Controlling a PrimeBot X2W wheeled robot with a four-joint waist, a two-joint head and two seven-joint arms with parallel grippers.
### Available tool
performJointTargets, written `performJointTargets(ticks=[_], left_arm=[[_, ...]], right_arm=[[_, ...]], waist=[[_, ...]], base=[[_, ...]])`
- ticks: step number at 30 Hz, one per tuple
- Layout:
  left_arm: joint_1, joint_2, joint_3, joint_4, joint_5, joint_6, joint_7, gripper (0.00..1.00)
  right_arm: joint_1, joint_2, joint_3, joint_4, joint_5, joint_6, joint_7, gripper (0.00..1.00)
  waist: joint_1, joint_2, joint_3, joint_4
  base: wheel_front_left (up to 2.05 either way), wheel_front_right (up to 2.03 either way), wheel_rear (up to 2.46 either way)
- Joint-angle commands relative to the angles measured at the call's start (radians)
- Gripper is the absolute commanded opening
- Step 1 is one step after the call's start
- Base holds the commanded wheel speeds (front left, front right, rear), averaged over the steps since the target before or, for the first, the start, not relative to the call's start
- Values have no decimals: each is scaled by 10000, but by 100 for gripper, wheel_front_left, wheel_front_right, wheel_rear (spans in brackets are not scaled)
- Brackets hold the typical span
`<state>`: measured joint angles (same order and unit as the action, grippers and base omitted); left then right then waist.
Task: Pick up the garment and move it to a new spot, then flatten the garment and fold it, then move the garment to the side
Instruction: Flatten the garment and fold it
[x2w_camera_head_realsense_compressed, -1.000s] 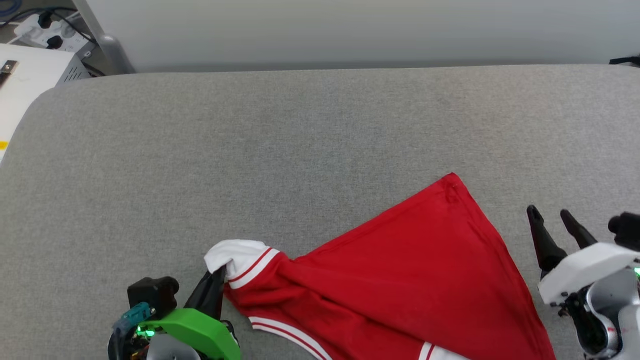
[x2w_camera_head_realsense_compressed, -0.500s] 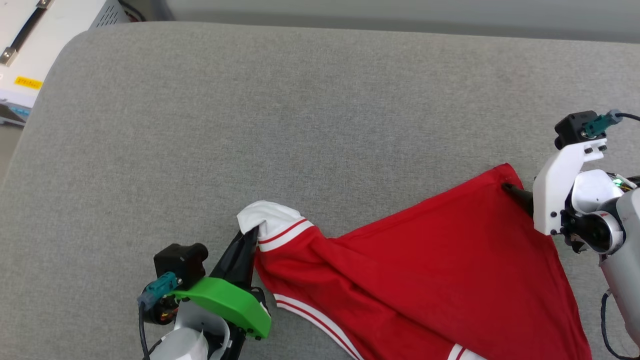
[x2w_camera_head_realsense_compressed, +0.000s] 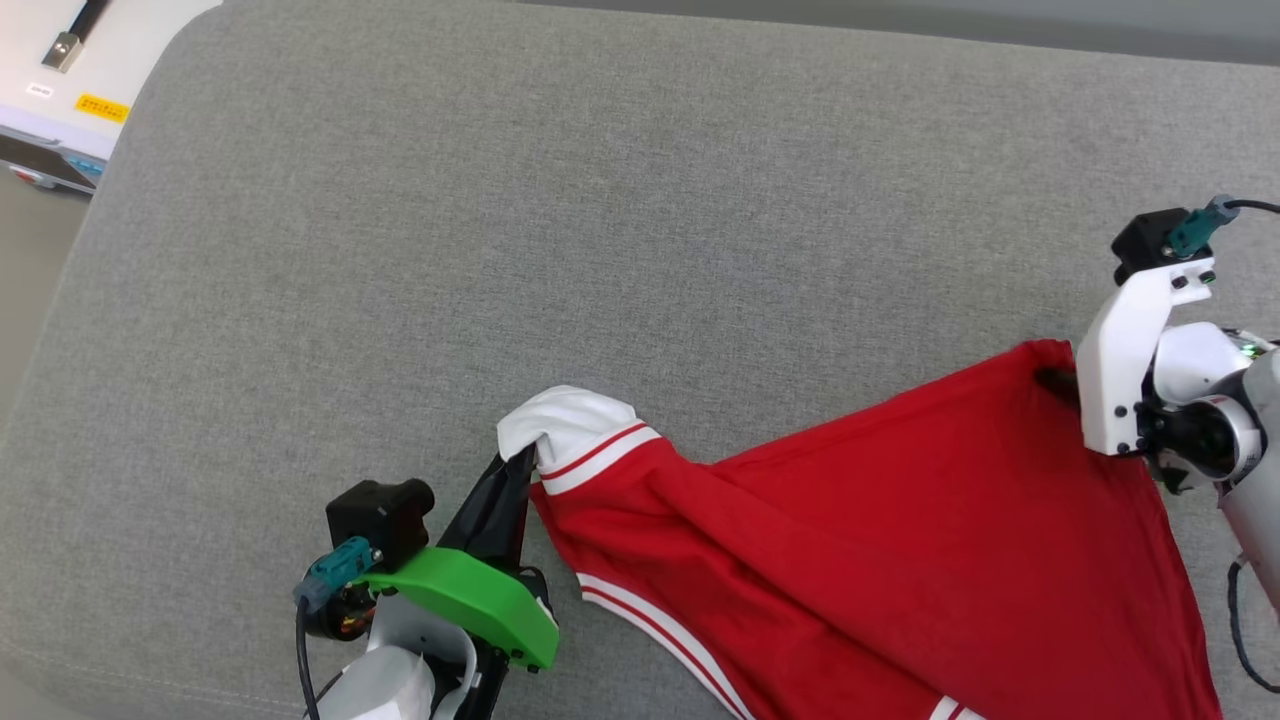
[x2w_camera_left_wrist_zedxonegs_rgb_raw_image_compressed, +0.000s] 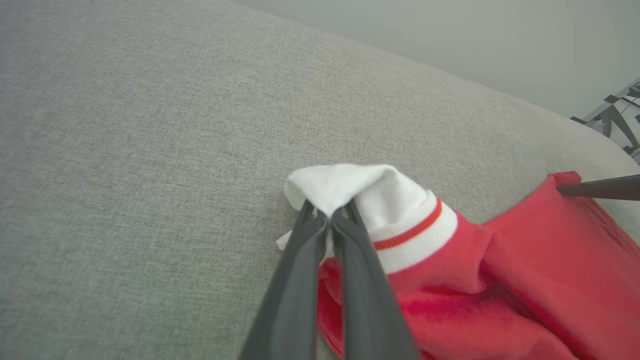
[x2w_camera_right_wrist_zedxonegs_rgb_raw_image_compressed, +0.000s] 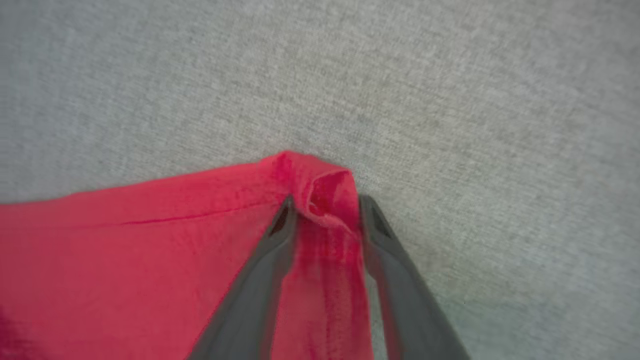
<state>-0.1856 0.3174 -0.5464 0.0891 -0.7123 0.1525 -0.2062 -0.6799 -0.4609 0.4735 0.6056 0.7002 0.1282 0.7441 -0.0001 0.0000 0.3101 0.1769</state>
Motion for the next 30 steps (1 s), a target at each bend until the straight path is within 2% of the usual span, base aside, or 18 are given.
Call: performJointTargets(ticks=[1,9,16,23,30], left_arm=[[-98,-23,9,29,25,-40,-65,0],[-301,92,112,217,-42,-107,-53,0],[-1115,675,523,560,-56,-225,237,0],[-2902,1228,813,1458,-189,-736,1087,0],[-5646,1440,1020,3265,-245,-1456,1800,0]], right_arm=[[766,434,539,468,206,25,316,0],[-18,113,48,151,623,25,-724,0],[-672,63,-685,-136,263,25,-1943,0],[-1317,437,-1465,112,-481,25,-2796,0],[-2597,916,-2137,441,-1369,25,-3567,0]], waist=[[1,0,-67,-32],[1,0,-648,-206],[1,0,-1381,-829],[1,0,-1685,-1373],[1,0,-1233,-1770]], base=[[0,0,0],[0,0,0],[0,0,0],[0,0,0],[0,0,0]])
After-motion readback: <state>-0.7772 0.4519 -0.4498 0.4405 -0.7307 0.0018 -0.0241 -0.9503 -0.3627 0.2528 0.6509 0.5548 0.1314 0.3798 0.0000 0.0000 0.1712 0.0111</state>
